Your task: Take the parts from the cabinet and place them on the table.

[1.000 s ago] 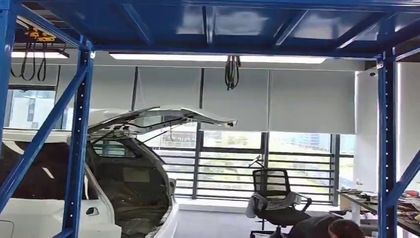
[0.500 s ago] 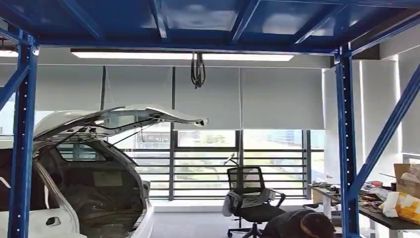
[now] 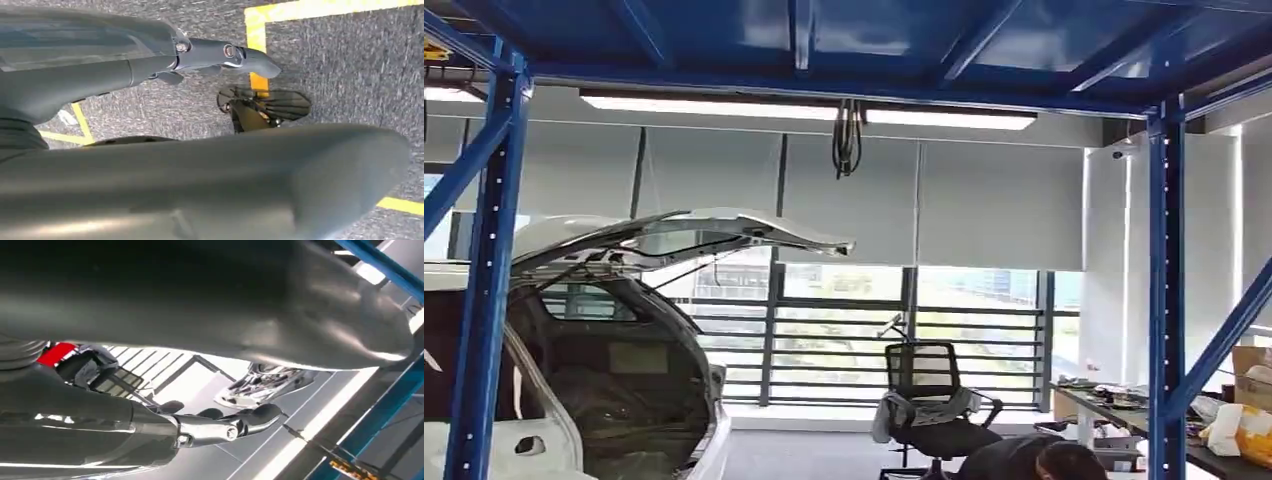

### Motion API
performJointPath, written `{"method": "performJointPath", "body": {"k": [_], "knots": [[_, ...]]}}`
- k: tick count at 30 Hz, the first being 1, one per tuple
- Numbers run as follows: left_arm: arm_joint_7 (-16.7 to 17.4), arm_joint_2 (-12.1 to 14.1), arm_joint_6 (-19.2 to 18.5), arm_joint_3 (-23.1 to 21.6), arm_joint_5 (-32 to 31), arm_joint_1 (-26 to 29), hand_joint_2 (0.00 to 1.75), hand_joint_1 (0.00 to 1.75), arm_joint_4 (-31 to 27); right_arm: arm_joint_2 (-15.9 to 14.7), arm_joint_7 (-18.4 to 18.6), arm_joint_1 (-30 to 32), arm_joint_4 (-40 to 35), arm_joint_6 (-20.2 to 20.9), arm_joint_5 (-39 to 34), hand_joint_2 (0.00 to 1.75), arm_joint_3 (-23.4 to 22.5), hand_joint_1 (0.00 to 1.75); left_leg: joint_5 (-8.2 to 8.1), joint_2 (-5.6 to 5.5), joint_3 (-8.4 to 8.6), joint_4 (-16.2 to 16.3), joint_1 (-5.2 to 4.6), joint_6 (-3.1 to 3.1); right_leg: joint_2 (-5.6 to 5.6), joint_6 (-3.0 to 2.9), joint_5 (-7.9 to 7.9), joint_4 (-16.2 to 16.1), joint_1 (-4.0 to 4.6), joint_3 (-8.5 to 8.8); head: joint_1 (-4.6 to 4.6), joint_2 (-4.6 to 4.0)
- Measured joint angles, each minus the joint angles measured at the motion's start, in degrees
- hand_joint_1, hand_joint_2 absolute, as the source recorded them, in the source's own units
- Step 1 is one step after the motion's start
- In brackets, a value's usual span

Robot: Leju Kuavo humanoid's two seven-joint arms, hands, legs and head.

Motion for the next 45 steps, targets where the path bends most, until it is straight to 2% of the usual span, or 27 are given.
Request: {"method": "performJointPath", "body": {"k": [1, 3, 5, 7, 8, 9, 10, 11, 13, 14, 15, 16, 18, 19, 20, 21, 22, 25, 26, 28, 32, 34, 37, 39, 45], "knots": [[0.0, 0.0, 0.0, 0.0, 0.0, 0.0, 0.0, 0.0, 0.0, 0.0, 0.2, 0.0, 0.1, 0.0, 0.0, 0.0, 0.0, 0.0, -0.4, -0.05, 0.57, 0.0, -0.05, -0.06, -0.04, -0.12, 2.67, -2.9, 0.01, 0.71, 0.0, 0.0], [-0.1, 0.0, 0.0, 0.0, 0.1, 0.0, 0.0, 0.0, 0.0, 0.0, 0.6, -0.1, 0.1, 0.1, 0.0, 0.0, 0.2, 0.0, -1.36, -0.13, 1.96, 0.0, -0.11, -0.43, -0.28, -0.83, 9.23, -13.0, 0.19, 4.33, 0.02, 0.0], [-0.2, 0.0, 0.0, 0.0, 0.1, -0.1, 0.0, 0.0, 0.0, 0.0, 1.1, -0.1, 0.3, 0.2, -0.2, 0.0, 0.4, 0.0, -1.89, -0.15, 2.27, -0.1, -0.32, -1.07, -0.56, -1.51, 8.77, -15.9, 0.8, 5.69, -0.04, 0.02], [-0.2, 0.0, 0.0, 0.0, 0.1, -0.1, 0.0, 0.0, 0.0, 0.0, 1.5, -0.1, 0.5, 1.1, -2.1, 0.0, 0.4, 0.0, -1.93, -0.02, 2.28, -0.6, -0.19, -1.62, -0.32, -1.97, 8.27, -15.8, 0.93, 5.45, 0.02, 0.02], [-0.2, 0.0, 0.0, 0.0, 0.1, -0.2, 0.0, 0.0, 0.0, -0.1, 1.8, 0.0, 0.6, 1.8, -3.6, 0.0, 0.4, 0.0, -1.96, 0.07, 2.58, -1.0, -0.22, -1.9, -0.23, -2.22, 8.2, -16.1, 0.94, 5.54, 0.02, 0.02], [-0.2, 0.0, 0.0, 0.0, 0.1, -0.3, 0.0, 0.0, 0.0, -0.1, 2.2, 0.0, 0.6, 2.6, -5.2, 0.0, 0.3, 0.0, -2.41, 0.07, 2.93, -1.1, -0.24, -2.24, -0.22, -2.55, 8.41, -17.0, 0.24, 6.23, 0.04, 0.02], [-0.3, 0.0, 0.0, 0.0, 0.2, -0.4, 0.0, 0.0, 0.0, -0.1, 3.0, 0.1, 0.6, 4.0, -7.9, 0.0, 0.3, 0.0, -2.93, 0.04, 2.54, 0.2, -0.31, -2.42, -0.24, -2.74, 8.3, -17.4, 0.28, 6.76, 0.04, 0.02], [-0.4, 0.1, 0.0, 0.0, 0.4, -0.4, 0.0, 0.0, 0.0, -0.3, 4.1, 0.1, 0.8, 5.4, -10.9, 0.0, 0.3, 0.0, -4.44, 0.03, 0.7, 3.6, -0.31, -2.48, -0.34, -3.07, 8.09, -17.5, 0.27, 7.01, 0.04, 0.0], [-0.4, 0.1, 0.0, 0.0, 0.6, -0.2, 0.0, 0.0, 0.0, -0.7, 5.7, 0.8, 1.7, 7.5, -15.5, 0.0, 0.2, 0.0, -7.63, 0.03, -4.73, 12.7, -0.23, -2.76, -0.37, -3.37, 7.58, -17.5, 0.31, 7.48, 0.04, 0.0], [-0.4, 0.2, 0.0, 0.0, 0.7, 0.0, 0.0, 0.0, 0.0, -1.1, 7.0, 1.4, 2.0, 8.5, -17.5, 0.0, 0.0, 0.0, -7.86, 0.03, -6.99, 15.8, -0.25, -2.86, -0.32, -3.4, 7.27, -17.5, 0.32, 7.76, 0.04, 0.0], [-0.4, 0.2, 0.0, 0.1, 0.9, 0.3, 0.0, 0.0, 0.0, -1.5, 8.0, 2.0, 2.4, 9.7, -19.6, 0.0, -0.3, 0.0, -6.76, 0.04, -8.04, 16.2, -0.21, -2.94, -0.24, -3.37, 6.92, -17.5, 0.31, 8.25, 0.04, 0.0], [-0.5, 0.2, 0.0, 0.1, 1.1, 0.5, 0.0, 0.0, 0.0, -2.1, 8.7, 2.7, 2.7, 10.5, -21.3, 0.0, -0.6, 0.0, -4.31, 0.04, -7.75, 14.0, -0.19, -2.93, -0.14, -3.27, 6.52, -17.5, 0.29, 8.87, 0.04, 0.0], [-0.7, 0.4, 0.0, 0.1, 1.4, 0.5, 0.0, 0.0, 0.0, -3.4, 10.1, 3.9, 3.1, 11.6, -23.2, 0.0, -1.1, 0.0, 2.56, 0.01, -4.69, 4.8, -0.21, -2.52, -0.03, -2.9, 5.52, -17.4, 0.28, 10.44, 0.04, 0.0], [-0.8, 0.5, 0.0, 0.2, 1.6, 0.6, 0.0, 0.0, 0.0, -4.1, 10.6, 4.4, 3.3, 12.0, -23.5, 0.0, -1.3, 0.0, 3.46, -0.16, -3.53, 2.3, -0.32, -2.18, -0.07, -2.64, 5.04, -17.5, 0.25, 10.83, 0.04, 0.0], [-0.9, 0.5, 0.0, 0.3, 1.7, 0.5, 0.0, 0.0, 0.0, -5.1, 11.0, 4.8, 3.6, 12.1, -23.4, 0.0, -1.6, 0.0, 3.06, -0.22, -3.17, 1.5, -0.49, -2.0, 0.11, -2.17, 4.74, -17.2, 0.64, 10.92, 0.07, 0.0], [-0.9, 0.5, 0.0, 0.3, 1.8, 0.4, 0.0, 0.0, 0.0, -5.8, 11.4, 5.4, 3.6, 12.0, -23.1, 0.0, -1.9, 0.0, 2.32, -0.2, -2.79, 0.8, -0.61, -1.63, 0.14, -1.86, 4.75, -17.3, 0.51, 10.73, 0.04, 0.02], [-0.9, 0.5, 0.0, 0.3, 1.9, 0.4, 0.0, 0.0, 0.0, -6.6, 11.8, 5.8, 3.8, 11.7, -21.5, 0.0, -2.4, 0.0, 2.47, -0.25, -2.86, 0.4, -0.54, -1.72, 0.14, -2.17, 4.63, -17.2, 0.53, 10.72, 0.04, 0.02], [-0.9, 0.6, 0.2, 0.7, 2.2, 0.4, 0.0, 0.0, 0.0, -7.6, 12.8, 6.0, 4.2, 8.7, -14.2, 0.0, -2.5, 0.0, 2.29, -0.32, -2.88, 0.4, -0.59, -1.49, 0.05, -2.17, 4.65, -17.8, 0.51, 11.01, 0.04, 0.0], [-0.9, 0.6, 0.2, 0.7, 2.2, 0.3, 0.0, 0.0, 0.0, -7.8, 13.2, 5.9, 4.3, 7.6, -11.1, 1.75, -2.5, 0.0, 2.15, -0.32, -2.89, 0.4, -0.59, -1.26, 0.04, -2.17, 4.65, -18.0, 0.52, 11.09, 0.04, 0.0], [-0.9, 0.5, 0.1, 0.9, 2.3, 0.2, 0.0, 0.0, 0.0, -8.1, 14.2, 5.5, 4.7, 5.1, -5.9, 1.75, -2.2, 0.0, 2.05, -0.32, -2.87, 0.4, -0.6, -1.11, 0.06, -2.11, 4.65, -18.2, 0.53, 11.23, 0.04, 0.0], [-0.9, 0.4, 0.1, 1.0, 2.5, 0.1, 0.0, 0.0, 0.1, -8.2, 17.5, 3.7, 5.0, -1.4, 9.7, 1.75, -1.3, 0.0, 1.99, -0.31, -2.87, 0.4, -0.68, -1.02, 0.06, -1.86, 4.66, -18.4, 0.5, 11.27, 0.04, 0.0], [-0.9, 0.3, 0.0, 1.0, 2.4, 0.0, 0.0, 0.0, 0.1, -8.2, 18.8, 2.6, 5.3, -2.3, 14.6, 1.75, -0.3, 0.0, 1.98, -0.32, -2.86, 0.5, -0.7, -1.02, 0.06, -1.5, 4.63, -18.4, 0.46, 11.28, 0.04, 0.0], [-0.9, 0.2, -0.4, 1.0, 1.9, -0.1, 0.0, 0.0, 0.2, -8.8, 20.9, 0.4, 6.6, -2.9, 23.5, 1.75, 1.7, 0.0, 1.99, -0.31, -2.8, 0.5, -0.68, -1.02, 0.07, -1.49, 4.64, -18.4, 0.48, 11.28, 0.04, 0.0], [-0.9, 0.1, -0.4, 1.0, 1.7, -0.2, 0.0, 0.0, 0.2, -8.9, 21.6, -1.0, 8.0, -3.0, 26.3, 1.75, 3.0, 0.0, 1.99, -0.31, -2.74, 0.4, -0.64, -1.02, 0.08, -1.49, 4.64, -18.4, 0.53, 11.32, 0.04, 0.0], [-1.0, 0.0, -0.9, 0.9, 1.0, -0.3, 0.0, 0.0, 0.2, -9.2, 22.5, -5.4, 14.8, -1.3, 28.2, 1.75, 7.2, 0.0, 2.0, -0.31, -2.64, 0.4, -0.5, -1.04, 0.09, -1.5, 4.63, -18.3, 0.64, 11.37, 0.04, 0.0]]}}
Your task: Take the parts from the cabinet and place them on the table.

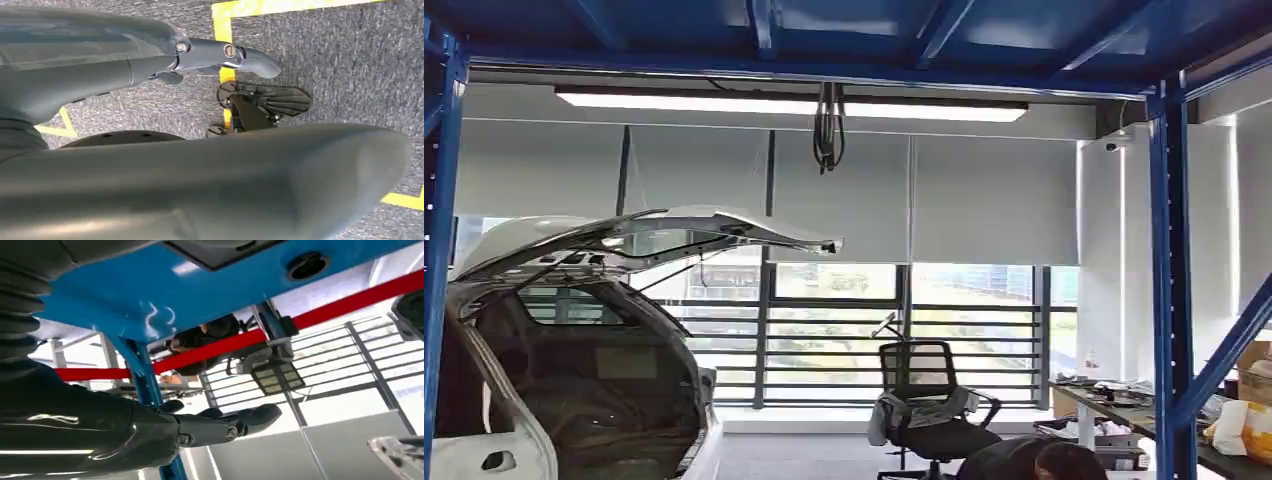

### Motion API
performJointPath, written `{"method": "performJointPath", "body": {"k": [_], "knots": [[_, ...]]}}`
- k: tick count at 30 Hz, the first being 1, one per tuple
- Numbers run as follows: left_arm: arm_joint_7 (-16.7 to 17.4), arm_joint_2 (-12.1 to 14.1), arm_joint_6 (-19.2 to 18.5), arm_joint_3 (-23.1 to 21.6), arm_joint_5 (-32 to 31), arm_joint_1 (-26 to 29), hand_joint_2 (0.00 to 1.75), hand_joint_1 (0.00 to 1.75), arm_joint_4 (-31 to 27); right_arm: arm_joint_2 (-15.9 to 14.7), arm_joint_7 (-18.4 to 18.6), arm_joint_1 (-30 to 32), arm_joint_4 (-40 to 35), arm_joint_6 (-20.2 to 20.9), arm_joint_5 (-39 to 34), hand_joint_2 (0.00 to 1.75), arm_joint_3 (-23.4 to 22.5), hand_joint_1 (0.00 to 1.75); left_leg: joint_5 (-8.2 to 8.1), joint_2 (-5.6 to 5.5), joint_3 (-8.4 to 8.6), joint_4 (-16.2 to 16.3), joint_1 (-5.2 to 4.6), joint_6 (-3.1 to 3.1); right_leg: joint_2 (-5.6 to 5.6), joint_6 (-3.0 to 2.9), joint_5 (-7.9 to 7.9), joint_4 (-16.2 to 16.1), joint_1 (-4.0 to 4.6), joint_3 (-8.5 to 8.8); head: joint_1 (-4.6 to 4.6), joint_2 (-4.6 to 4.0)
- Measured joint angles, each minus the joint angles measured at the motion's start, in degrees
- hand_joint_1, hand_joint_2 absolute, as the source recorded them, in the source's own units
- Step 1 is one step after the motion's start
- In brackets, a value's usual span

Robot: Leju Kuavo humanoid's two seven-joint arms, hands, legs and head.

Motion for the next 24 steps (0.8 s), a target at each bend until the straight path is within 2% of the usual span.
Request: {"method": "performJointPath", "body": {"k": [7, 13, 24], "knots": [[-0.3, 0.0, 0.0, -0.5, -1.0, -0.3, 0.0, 0.0, 0.0, 0.4, 0.2, -6.0, 10.4, 0.3, 1.4, 1.75, 8.0, 0.0, 0.0, -0.04, 0.01, -0.1, 0.01, -0.01, -0.05, 0.01, -0.04, 0.0, 0.02, 0.03, 0.0, 0.0], [-0.5, 0.1, 0.2, -1.0, -1.7, -0.4, 0.0, 0.0, 0.0, 3.0, 0.6, -10.7, 18.8, -0.3, 0.5, 1.75, 13.8, 0.0, 0.01, -0.06, 0.03, -0.1, 0.02, -0.01, -0.07, 0.02, -0.05, 0.0, 0.02, 0.05, 0.0, 0.0], [-0.6, 0.4, 0.2, -1.4, -2.1, -0.4, 0.0, 0.0, 0.0, 6.6, 1.4, -14.5, 26.0, -2.4, 1.9, 1.75, 17.6, 0.0, 0.01, -0.09, 0.02, -0.1, 0.01, -0.02, -0.1, 0.02, -0.06, 0.0, 0.01, 0.05, 0.0, 0.0]]}}
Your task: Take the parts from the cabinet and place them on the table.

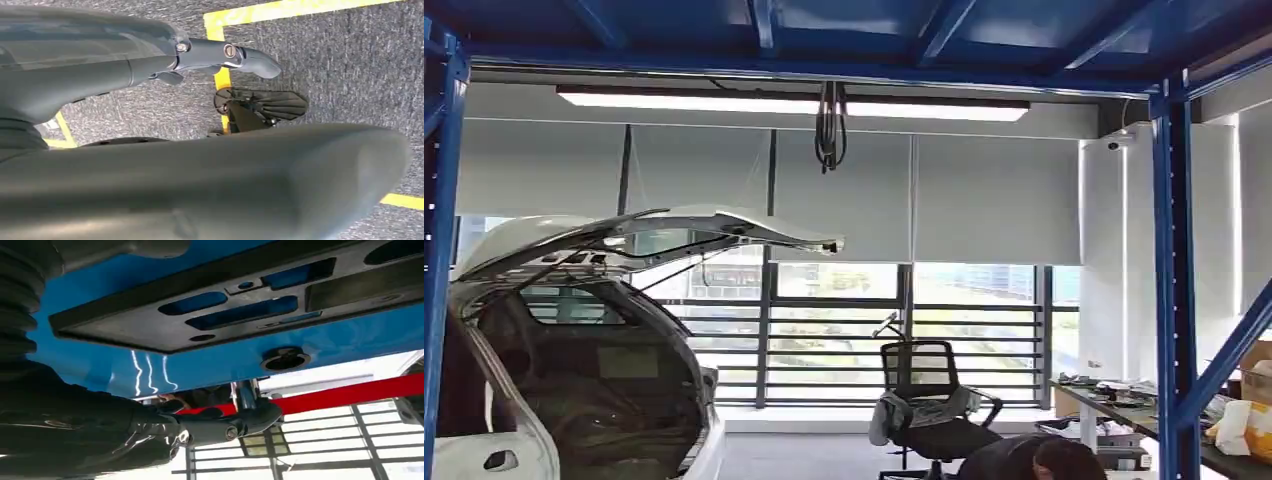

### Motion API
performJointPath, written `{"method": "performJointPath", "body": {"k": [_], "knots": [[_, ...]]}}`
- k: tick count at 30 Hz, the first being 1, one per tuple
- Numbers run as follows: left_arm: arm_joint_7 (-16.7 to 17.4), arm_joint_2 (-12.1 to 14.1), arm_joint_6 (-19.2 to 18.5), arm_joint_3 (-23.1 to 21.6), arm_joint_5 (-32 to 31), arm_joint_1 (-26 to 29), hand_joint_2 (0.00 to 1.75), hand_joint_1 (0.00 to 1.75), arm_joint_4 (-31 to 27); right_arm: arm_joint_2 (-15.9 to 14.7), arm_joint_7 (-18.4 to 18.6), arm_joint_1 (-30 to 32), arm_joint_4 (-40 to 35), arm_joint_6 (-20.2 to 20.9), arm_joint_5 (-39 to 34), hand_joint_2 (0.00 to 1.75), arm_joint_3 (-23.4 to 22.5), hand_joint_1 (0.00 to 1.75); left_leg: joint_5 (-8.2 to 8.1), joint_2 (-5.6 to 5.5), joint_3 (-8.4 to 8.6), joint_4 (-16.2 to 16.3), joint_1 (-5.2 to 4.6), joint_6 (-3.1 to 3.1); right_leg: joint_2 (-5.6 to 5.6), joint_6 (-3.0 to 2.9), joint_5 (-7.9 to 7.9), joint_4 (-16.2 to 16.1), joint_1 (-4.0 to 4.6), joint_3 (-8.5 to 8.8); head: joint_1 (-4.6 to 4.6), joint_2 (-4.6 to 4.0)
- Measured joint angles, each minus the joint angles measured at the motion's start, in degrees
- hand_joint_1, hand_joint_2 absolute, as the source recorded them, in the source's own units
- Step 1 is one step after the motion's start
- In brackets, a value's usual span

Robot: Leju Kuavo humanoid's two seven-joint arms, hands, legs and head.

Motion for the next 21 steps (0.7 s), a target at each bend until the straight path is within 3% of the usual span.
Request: {"method": "performJointPath", "body": {"k": [21], "knots": [[-0.3, 0.2, -0.3, -0.9, -0.9, 0.0, 0.0, 0.0, 0.0, 2.2, 1.5, -1.7, 7.0, -1.3, 2.6, 1.75, 1.7, 0.0, 0.0, 0.0, 0.01, 0.0, 0.0, 0.0, 0.0, 0.0, 0.0, 0.0, 0.0, 0.0, 0.0, 0.0]]}}
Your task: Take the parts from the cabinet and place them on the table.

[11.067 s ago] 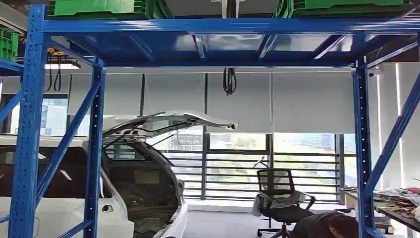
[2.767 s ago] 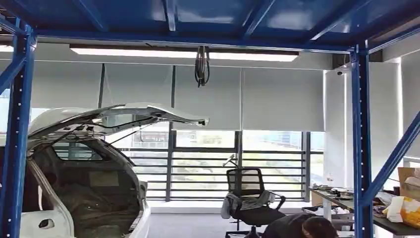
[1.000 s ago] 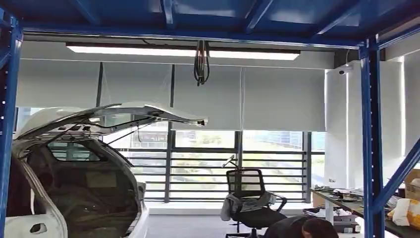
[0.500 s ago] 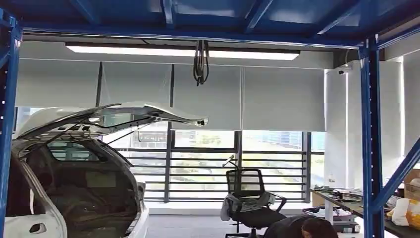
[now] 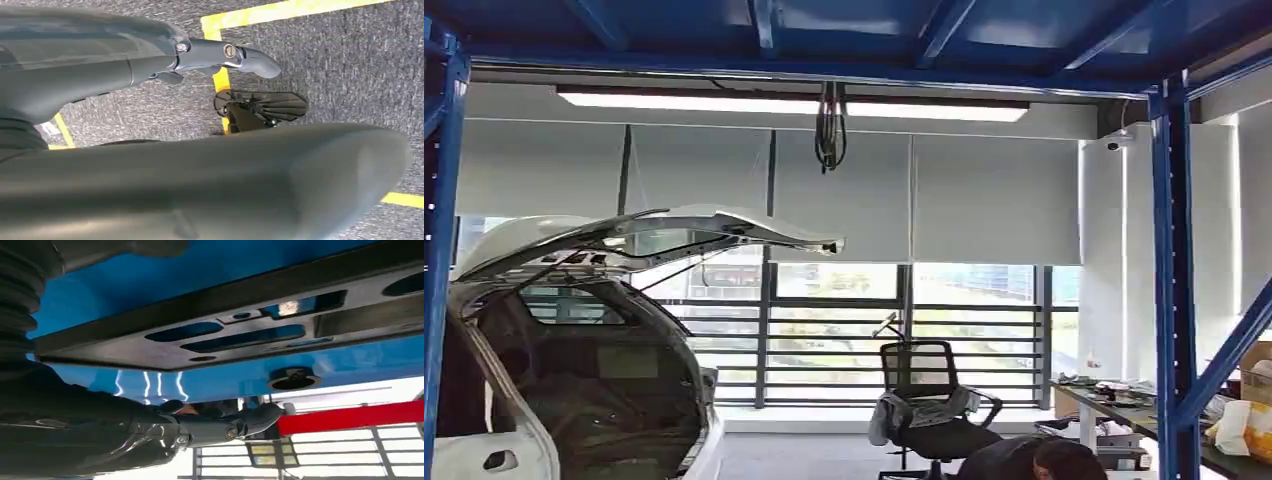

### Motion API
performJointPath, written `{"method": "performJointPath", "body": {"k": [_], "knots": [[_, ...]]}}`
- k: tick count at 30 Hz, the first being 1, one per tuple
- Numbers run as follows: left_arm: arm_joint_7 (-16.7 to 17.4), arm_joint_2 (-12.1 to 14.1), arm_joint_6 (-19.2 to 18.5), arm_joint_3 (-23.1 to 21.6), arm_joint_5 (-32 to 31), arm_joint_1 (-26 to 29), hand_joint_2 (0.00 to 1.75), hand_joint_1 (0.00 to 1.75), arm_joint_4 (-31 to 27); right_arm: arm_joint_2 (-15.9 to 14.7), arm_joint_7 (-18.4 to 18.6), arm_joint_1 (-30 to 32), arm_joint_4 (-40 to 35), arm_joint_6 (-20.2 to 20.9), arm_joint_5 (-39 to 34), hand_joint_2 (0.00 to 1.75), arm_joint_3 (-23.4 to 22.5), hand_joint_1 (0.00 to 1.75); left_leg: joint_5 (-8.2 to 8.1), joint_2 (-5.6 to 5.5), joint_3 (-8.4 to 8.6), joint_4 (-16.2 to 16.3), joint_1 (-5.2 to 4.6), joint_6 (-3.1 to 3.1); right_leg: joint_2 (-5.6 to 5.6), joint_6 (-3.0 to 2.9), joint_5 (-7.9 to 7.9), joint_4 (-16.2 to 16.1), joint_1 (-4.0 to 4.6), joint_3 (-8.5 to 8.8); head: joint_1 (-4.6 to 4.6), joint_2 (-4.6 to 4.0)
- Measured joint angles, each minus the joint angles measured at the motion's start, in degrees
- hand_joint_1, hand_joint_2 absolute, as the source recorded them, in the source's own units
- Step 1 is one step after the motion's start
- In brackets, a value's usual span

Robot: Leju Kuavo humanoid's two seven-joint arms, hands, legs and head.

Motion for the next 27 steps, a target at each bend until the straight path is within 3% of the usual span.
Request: {"method": "performJointPath", "body": {"k": [15, 27], "knots": [[0.0, 0.0, -0.3, -0.4, -0.7, 0.0, 0.0, 0.0, 0.0, 2.0, 1.9, -2.2, 7.8, -4.0, 8.7, 1.75, -1.3, 0.0, 0.0, 0.0, 0.0, 0.0, 0.0, 0.0, 0.0, 0.0, 0.0, 0.0, 0.0, -0.01, 0.0, 0.0], [-0.2, -0.3, -0.6, -0.5, -1.0, 0.0, 0.0, 0.0, 0.1, 6.1, 2.0, -4.5, 12.6, -5.6, 16.1, 1.75, -2.9, 0.0, 0.0, 0.01, 0.0, 0.0, 0.01, -0.01, 0.02, 0.0, 0.0, 0.0, 0.0, -0.01, 0.0, 0.0]]}}
